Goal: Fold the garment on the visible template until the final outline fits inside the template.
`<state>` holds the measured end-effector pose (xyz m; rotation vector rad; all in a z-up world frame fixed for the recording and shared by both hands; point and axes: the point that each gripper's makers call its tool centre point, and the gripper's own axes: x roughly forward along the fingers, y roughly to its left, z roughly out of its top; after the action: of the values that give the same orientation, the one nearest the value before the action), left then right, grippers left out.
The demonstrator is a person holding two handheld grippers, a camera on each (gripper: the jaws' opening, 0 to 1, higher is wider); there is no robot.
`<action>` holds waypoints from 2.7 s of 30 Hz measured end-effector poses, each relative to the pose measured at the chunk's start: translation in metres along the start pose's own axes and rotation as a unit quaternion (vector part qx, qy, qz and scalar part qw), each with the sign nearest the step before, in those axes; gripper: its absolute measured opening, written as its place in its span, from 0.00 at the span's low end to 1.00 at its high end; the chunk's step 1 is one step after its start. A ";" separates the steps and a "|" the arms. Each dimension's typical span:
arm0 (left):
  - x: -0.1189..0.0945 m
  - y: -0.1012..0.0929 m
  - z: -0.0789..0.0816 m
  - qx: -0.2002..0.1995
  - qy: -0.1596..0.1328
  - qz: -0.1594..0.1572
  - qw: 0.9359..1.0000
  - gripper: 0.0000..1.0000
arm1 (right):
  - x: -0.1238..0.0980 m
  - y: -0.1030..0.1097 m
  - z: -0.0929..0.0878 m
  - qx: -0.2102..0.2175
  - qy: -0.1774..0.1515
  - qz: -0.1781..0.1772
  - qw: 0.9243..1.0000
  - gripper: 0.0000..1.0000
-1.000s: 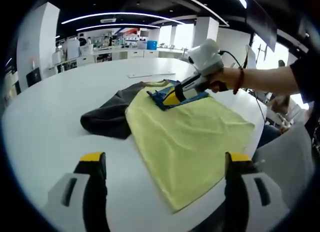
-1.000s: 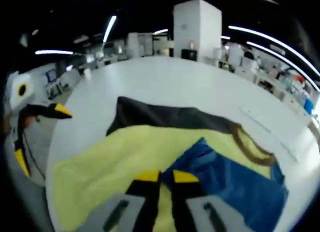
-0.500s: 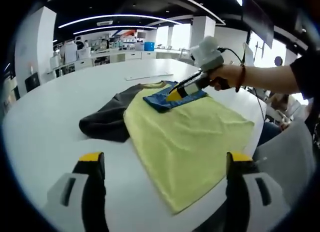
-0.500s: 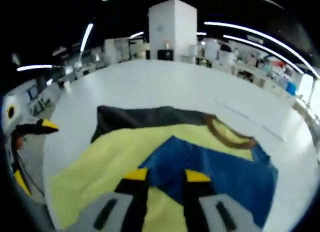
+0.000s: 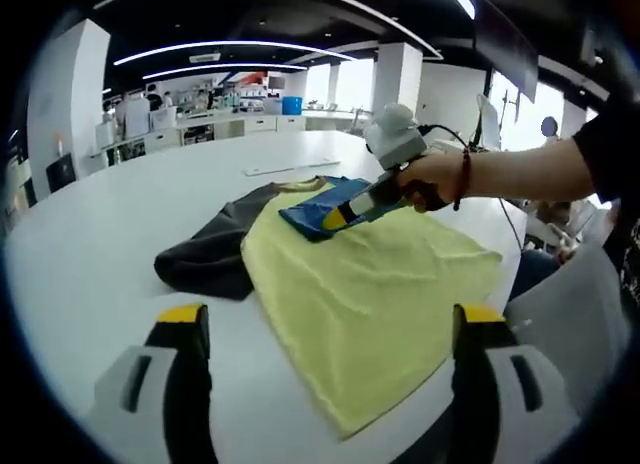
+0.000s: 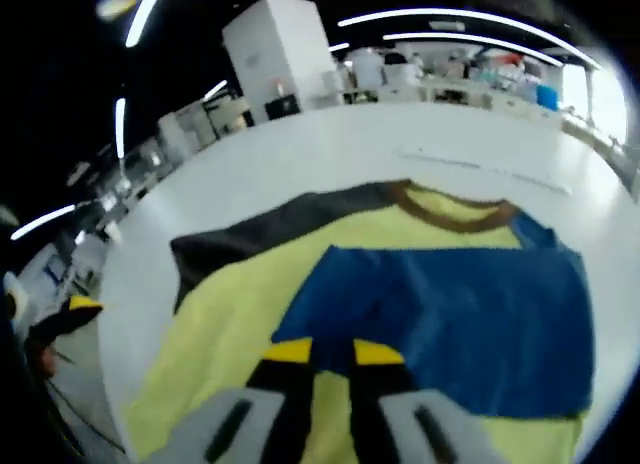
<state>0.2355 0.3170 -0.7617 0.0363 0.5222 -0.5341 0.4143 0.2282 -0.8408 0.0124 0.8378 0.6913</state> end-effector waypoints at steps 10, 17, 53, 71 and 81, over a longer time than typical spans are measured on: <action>0.001 0.001 -0.003 -0.003 0.007 -0.001 1.000 0.99 | -0.004 0.018 0.016 0.008 -0.020 0.028 0.999 0.00; 0.001 0.001 -0.005 -0.004 0.008 -0.002 1.000 0.99 | -0.006 0.040 0.032 -0.015 -0.035 0.052 0.998 0.00; 0.004 0.002 -0.012 -0.016 0.021 -0.002 1.000 0.99 | -0.017 0.035 0.035 -0.128 -0.064 0.044 0.989 0.80; 0.001 0.010 -0.008 -0.019 0.012 0.010 1.000 0.99 | -0.063 -0.055 0.030 -0.116 -0.074 -0.032 0.990 0.98; 0.002 0.009 -0.010 -0.019 0.015 0.010 1.000 0.99 | -0.093 -0.101 0.016 -0.095 -0.075 -0.065 0.990 0.99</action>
<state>0.2370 0.3254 -0.7718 0.0132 0.5601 -0.5046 0.4383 0.1001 -0.7947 -0.1592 0.6206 0.6358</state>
